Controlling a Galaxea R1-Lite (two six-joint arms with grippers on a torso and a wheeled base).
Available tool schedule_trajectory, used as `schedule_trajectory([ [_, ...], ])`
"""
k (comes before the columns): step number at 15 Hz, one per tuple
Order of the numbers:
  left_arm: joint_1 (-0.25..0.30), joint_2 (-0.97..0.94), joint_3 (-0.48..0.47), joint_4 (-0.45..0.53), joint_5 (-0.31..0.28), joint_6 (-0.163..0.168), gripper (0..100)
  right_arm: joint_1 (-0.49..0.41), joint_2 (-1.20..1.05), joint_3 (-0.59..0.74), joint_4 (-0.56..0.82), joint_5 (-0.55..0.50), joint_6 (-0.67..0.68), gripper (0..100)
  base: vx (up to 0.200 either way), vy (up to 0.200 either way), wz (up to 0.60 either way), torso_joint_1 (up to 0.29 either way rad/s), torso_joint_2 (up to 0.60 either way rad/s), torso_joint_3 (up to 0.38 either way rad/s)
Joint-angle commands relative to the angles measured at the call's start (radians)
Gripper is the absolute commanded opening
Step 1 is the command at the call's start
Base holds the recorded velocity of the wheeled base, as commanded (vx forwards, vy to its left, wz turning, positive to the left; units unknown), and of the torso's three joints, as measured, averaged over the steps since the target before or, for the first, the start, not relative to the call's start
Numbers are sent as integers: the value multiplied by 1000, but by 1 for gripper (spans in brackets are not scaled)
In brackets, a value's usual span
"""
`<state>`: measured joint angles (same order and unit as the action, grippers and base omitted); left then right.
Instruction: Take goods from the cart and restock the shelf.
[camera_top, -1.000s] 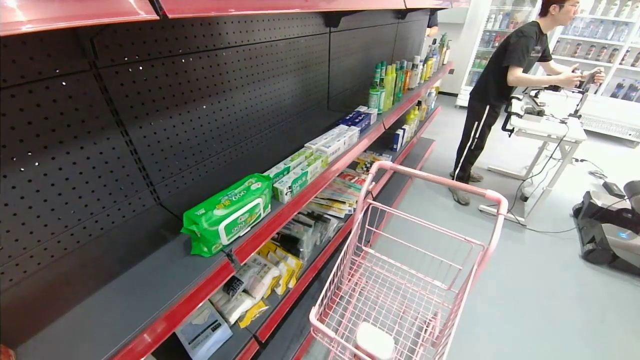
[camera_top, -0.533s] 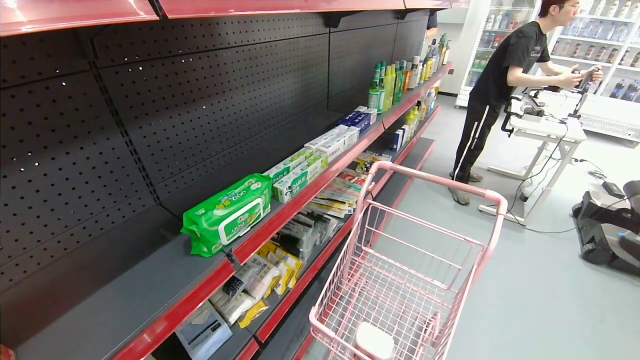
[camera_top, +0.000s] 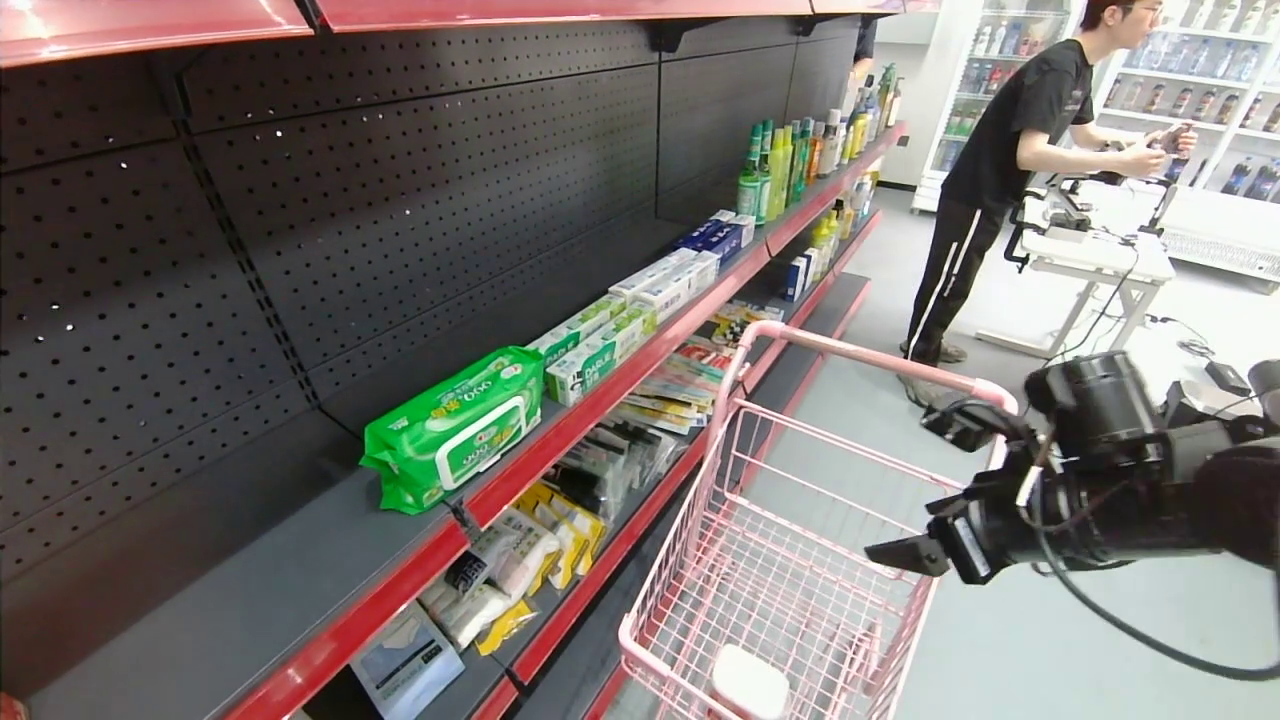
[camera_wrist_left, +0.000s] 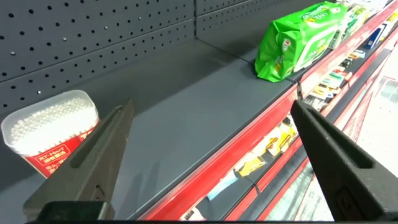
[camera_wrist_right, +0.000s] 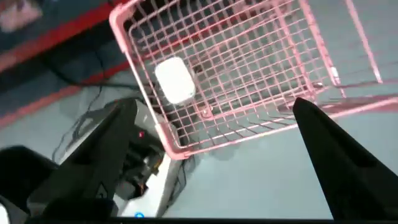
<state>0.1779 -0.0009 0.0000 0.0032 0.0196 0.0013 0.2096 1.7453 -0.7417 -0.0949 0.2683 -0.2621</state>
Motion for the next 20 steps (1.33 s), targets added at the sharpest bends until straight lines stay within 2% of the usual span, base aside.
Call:
schedule_trajectory([
  [1, 0, 1, 0, 0, 0, 0, 100, 45, 301, -64, -20, 43, -141, 100, 0, 0, 0, 0, 0, 0],
  [10, 0, 1, 0, 0, 0, 0, 100, 128, 557, -200, -29, 51, -201, 100, 0, 0, 0, -90, 203, 113],
  [15, 0, 1, 0, 0, 0, 0, 100, 142, 638, -289, -29, 45, -255, 100, 0, 0, 0, -148, 333, 188],
  [20, 0, 1, 0, 0, 0, 0, 100, 159, 654, -309, -31, 37, -281, 100, 0, 0, 0, -64, 147, 81],
])
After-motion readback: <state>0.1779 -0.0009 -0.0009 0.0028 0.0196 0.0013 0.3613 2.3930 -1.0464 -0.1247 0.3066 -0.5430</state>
